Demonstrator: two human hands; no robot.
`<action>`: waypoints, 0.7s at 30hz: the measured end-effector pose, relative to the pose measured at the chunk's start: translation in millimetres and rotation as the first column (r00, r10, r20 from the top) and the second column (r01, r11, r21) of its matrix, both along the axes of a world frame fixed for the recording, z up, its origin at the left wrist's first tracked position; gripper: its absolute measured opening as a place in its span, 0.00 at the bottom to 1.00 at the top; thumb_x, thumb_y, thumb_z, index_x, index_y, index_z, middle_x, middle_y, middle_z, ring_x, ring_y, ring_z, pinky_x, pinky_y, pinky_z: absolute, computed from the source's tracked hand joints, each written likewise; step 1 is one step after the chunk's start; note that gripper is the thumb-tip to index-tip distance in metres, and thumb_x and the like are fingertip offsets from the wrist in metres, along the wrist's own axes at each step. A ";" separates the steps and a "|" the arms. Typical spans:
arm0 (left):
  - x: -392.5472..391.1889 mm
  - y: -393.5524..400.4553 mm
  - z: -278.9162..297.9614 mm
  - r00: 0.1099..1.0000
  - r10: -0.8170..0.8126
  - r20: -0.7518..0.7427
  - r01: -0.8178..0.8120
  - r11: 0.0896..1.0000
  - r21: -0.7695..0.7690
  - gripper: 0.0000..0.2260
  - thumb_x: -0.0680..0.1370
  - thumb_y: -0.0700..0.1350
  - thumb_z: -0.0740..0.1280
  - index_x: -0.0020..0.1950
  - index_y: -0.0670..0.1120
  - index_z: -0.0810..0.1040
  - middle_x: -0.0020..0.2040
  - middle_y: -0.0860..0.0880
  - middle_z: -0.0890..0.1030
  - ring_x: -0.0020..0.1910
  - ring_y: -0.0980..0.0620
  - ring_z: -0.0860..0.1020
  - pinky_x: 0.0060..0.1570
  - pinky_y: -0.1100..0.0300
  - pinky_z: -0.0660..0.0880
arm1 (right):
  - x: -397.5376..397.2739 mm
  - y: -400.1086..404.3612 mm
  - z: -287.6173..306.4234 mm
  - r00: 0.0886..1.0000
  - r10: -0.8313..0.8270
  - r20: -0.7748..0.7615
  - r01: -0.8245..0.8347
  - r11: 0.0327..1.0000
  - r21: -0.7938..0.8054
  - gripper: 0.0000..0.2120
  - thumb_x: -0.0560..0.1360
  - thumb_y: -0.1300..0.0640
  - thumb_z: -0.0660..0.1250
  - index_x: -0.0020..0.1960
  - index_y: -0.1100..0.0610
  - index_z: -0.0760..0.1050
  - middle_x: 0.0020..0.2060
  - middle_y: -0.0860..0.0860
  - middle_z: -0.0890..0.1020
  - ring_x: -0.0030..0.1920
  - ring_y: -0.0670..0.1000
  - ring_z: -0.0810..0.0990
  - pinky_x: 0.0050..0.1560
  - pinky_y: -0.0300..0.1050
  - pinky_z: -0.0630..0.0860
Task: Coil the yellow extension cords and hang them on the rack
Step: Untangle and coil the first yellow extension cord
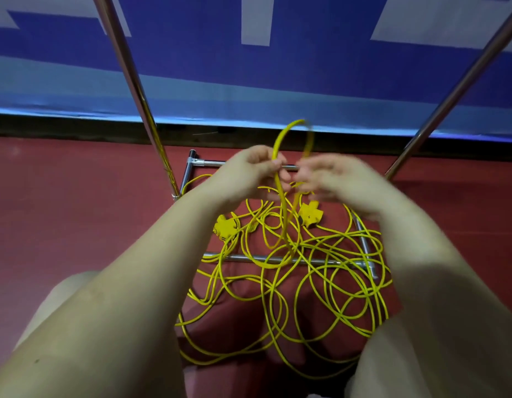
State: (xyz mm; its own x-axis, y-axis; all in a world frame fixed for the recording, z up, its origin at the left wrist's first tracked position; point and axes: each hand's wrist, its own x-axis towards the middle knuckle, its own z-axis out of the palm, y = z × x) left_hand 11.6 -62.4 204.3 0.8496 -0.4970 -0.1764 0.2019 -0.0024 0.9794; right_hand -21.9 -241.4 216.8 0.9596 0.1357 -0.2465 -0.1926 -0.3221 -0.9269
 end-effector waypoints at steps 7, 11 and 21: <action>9.7 4.8 14.4 0.958 0.258 -0.123 -0.283 0.917 -0.280 0.05 0.82 0.40 0.58 0.49 0.45 0.73 0.39 0.49 0.80 0.36 0.55 0.83 0.35 0.59 0.81 | -6.7 21.6 -27.8 0.968 0.235 0.088 -0.173 0.881 -0.441 0.04 0.76 0.57 0.67 0.48 0.57 0.75 0.40 0.52 0.81 0.41 0.51 0.79 0.48 0.45 0.75; 5.1 6.5 5.3 0.992 0.123 0.012 -0.122 0.991 -0.047 0.12 0.80 0.44 0.62 0.64 0.48 0.70 0.53 0.51 0.80 0.53 0.54 0.80 0.51 0.58 0.77 | -3.8 19.3 -16.2 0.995 0.011 0.097 0.002 0.991 -0.133 0.07 0.79 0.59 0.61 0.43 0.52 0.71 0.36 0.49 0.81 0.33 0.45 0.81 0.38 0.39 0.78; -3.2 -0.1 -39.0 0.910 -0.364 0.201 0.187 0.790 0.584 0.12 0.80 0.49 0.63 0.61 0.46 0.73 0.57 0.48 0.79 0.59 0.51 0.76 0.62 0.56 0.71 | 5.2 2.3 8.1 0.896 -0.412 -0.168 0.432 0.717 0.547 0.07 0.80 0.57 0.59 0.44 0.55 0.70 0.29 0.48 0.83 0.29 0.45 0.82 0.28 0.35 0.77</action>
